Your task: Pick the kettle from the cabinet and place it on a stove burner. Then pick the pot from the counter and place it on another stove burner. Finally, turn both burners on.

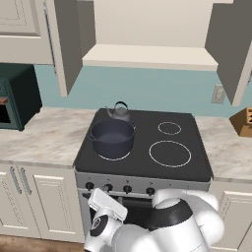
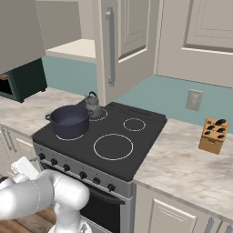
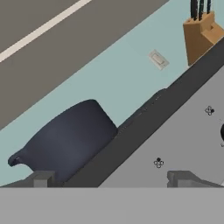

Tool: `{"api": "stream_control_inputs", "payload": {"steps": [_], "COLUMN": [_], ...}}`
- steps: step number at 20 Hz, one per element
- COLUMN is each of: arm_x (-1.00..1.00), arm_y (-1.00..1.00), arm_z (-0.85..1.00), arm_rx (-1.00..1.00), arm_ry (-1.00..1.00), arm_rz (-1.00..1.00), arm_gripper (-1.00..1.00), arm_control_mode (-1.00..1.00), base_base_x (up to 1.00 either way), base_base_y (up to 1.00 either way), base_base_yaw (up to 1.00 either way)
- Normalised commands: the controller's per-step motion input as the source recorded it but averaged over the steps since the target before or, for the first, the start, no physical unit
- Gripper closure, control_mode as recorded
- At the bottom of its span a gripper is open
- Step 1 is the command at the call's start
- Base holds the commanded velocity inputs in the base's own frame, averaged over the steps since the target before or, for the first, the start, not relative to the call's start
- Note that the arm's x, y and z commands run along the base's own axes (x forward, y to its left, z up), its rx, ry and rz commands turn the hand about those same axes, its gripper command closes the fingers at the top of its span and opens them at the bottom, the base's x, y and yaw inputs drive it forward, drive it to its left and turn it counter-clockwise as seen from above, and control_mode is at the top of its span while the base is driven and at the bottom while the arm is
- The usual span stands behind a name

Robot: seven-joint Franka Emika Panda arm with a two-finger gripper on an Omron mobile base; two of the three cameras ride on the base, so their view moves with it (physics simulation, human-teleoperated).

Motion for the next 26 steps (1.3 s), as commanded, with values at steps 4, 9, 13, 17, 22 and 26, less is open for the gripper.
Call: {"api": "stream_control_inputs", "payload": {"steps": [4,9,13,17,22,26], "arm_x": [0.14,0.01,0.00,0.00,0.00,-0.03], "arm_y": [0.03,0.00,0.00,-0.01,0.00,0.00], "arm_z": [0.00,0.00,0.00,0.05,0.18,0.16], "arm_rx": [0.00,-0.06,-0.12,-0.11,-0.13,-0.11], "arm_ry": [0.00,0.03,0.10,0.08,0.10,0.07], "arm_rz": [0.00,0.00,0.00,0.00,0.00,-0.03], "arm_gripper": [-1.00,-1.00,-1.00,-1.00,-1.00,-1.00], "arm_control_mode": [-1.00,-1.00,-1.00,-1.00,-1.00,-1.00], "base_base_x": [0.00,0.00,0.00,0.00,0.00,0.00], "base_base_y": [0.00,0.00,0.00,0.00,0.00,0.00], "base_base_yaw": [0.00,0.00,0.00,0.00,0.00,0.00]}}
